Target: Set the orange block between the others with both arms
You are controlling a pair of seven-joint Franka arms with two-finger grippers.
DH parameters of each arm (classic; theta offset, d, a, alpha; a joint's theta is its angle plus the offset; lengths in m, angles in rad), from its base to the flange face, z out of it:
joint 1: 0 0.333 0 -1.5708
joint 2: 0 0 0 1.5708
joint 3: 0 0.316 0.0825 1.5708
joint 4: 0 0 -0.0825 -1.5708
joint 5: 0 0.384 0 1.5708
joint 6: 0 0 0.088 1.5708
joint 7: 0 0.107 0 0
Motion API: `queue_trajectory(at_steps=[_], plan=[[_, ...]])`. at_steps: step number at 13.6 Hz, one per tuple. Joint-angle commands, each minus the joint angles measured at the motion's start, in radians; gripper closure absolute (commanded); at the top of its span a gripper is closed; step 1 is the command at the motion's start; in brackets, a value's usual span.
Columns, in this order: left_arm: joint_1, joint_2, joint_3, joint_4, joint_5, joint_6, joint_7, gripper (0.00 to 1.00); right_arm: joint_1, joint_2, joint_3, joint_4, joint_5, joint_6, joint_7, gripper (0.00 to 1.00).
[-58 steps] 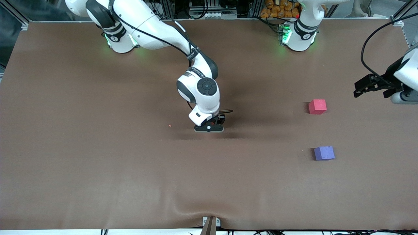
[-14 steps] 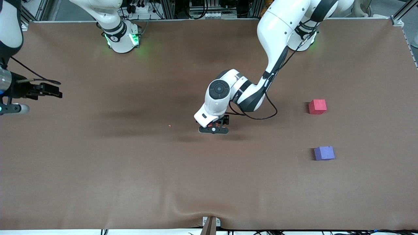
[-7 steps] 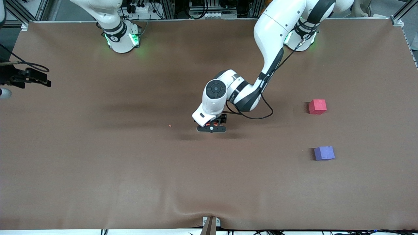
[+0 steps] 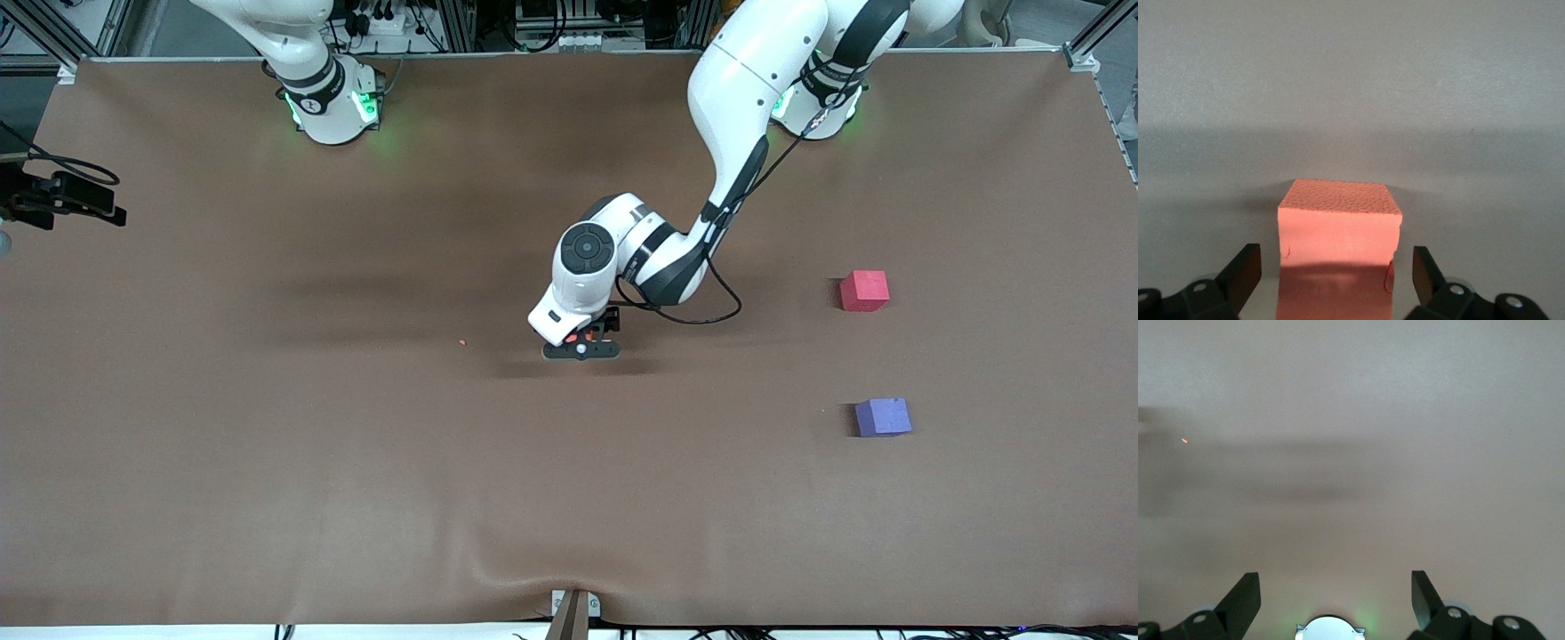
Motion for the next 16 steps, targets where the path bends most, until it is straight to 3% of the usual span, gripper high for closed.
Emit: queue_trajectory(at_steps=[1, 2, 4, 5, 6, 10, 13, 16], plan=[[-0.007, -0.005, 0.005, -0.007, 0.018, -0.003, -0.047, 0.09, 0.15, -0.002, -0.162, 0.012, 0.007, -0.016, 0.0, 0.0], [-0.006, -0.005, 0.005, -0.01, 0.019, -0.003, -0.033, 0.26, 0.204, -0.002, -0.221, 0.012, 0.009, -0.017, 0.0, 0.0], [-0.004, -0.001, 0.005, -0.009, 0.021, -0.003, -0.03, 0.64, 0.22, -0.004, -0.229, 0.012, 0.009, -0.017, 0.0, 0.0], [-0.004, -0.001, 0.005, -0.004, 0.021, -0.004, -0.025, 0.91, 0.221, -0.002, -0.226, 0.011, 0.009, -0.017, 0.0, 0.0], [-0.004, -0.007, 0.008, -0.002, 0.021, -0.013, -0.024, 1.0, 0.22, -0.001, -0.215, 0.012, 0.007, -0.013, 0.0, 0.0], [0.035, -0.056, 0.016, 0.007, 0.022, -0.058, -0.022, 1.0, 0.201, 0.001, -0.169, 0.012, -0.003, 0.013, -0.002, 0.0], [0.094, -0.131, 0.016, 0.002, 0.026, -0.082, -0.019, 1.0, 0.129, 0.004, -0.085, 0.012, -0.011, 0.018, -0.002, 0.0], [0.158, -0.202, 0.013, 0.002, 0.024, -0.117, 0.017, 1.0, 0.129, 0.004, -0.074, 0.011, -0.014, 0.018, -0.002, 0.0]])
